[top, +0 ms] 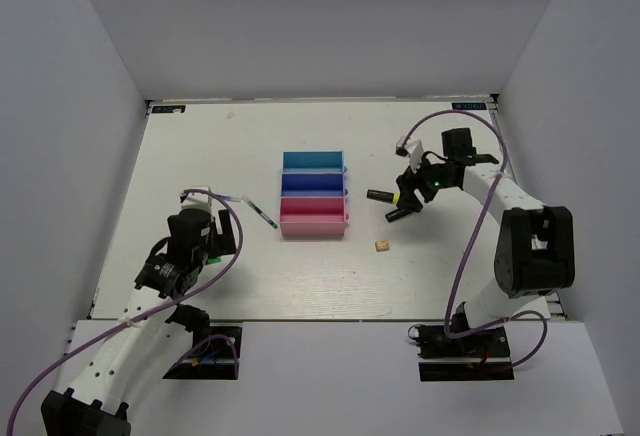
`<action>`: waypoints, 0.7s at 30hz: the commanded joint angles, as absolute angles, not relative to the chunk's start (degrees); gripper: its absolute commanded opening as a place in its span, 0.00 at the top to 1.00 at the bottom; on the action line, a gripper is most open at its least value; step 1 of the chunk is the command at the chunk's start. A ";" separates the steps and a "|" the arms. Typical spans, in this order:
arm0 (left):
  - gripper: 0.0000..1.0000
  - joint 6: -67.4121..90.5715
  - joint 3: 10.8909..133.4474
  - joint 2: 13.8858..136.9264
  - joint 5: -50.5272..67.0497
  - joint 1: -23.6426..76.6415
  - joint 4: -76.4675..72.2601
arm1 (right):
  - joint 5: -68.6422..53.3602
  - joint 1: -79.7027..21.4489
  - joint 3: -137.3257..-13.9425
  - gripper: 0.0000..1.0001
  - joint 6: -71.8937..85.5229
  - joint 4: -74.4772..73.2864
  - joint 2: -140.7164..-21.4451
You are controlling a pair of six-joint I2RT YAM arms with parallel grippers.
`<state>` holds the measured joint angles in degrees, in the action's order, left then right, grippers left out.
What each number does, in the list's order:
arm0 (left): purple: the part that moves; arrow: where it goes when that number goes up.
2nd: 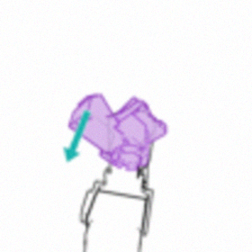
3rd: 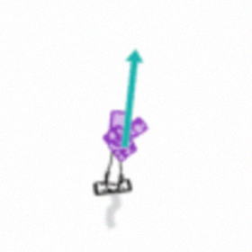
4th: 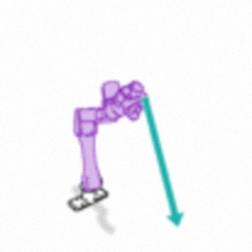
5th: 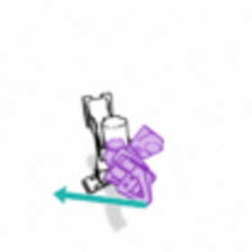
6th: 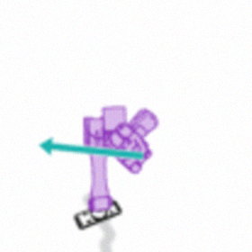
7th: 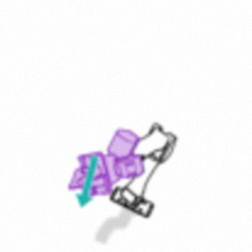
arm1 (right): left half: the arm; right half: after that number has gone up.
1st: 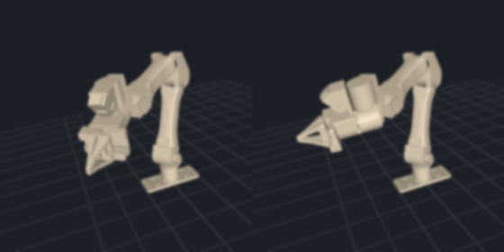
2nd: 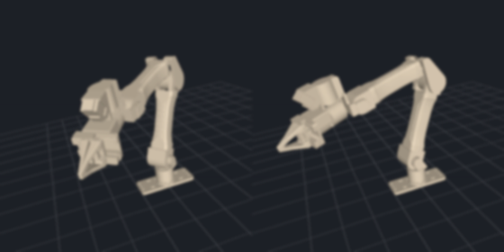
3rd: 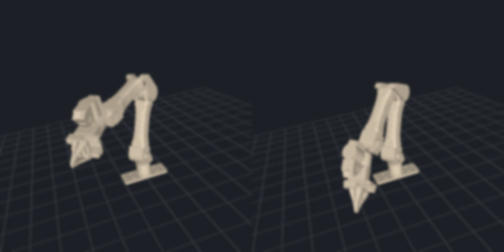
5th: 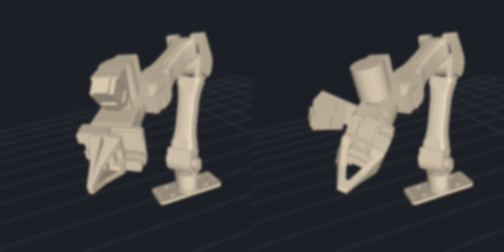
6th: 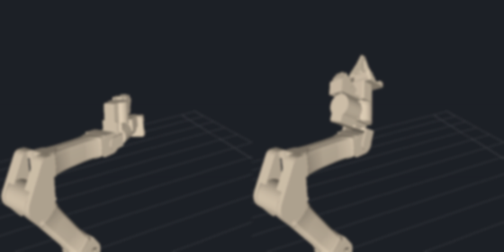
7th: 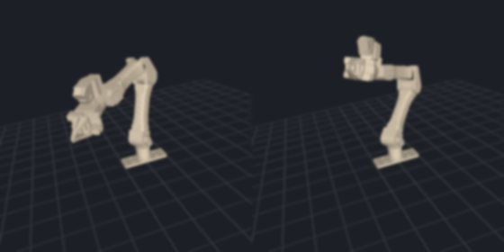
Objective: Sort the stationery into containers
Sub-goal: Pick up the pen from the center of the board.
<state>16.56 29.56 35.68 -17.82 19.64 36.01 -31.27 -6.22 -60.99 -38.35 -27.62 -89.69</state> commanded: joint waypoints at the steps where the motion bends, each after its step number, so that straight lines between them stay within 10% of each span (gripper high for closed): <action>1: 0.08 17.40 32.17 36.38 -20.65 19.42 37.09 | -39.11 -7.65 -65.28 0.23 -51.48 -25.83 -94.72; 21: 0.08 16.61 32.70 36.92 -19.78 19.51 37.71 | -24.62 -15.20 -76.82 0.37 -66.35 -34.63 -113.46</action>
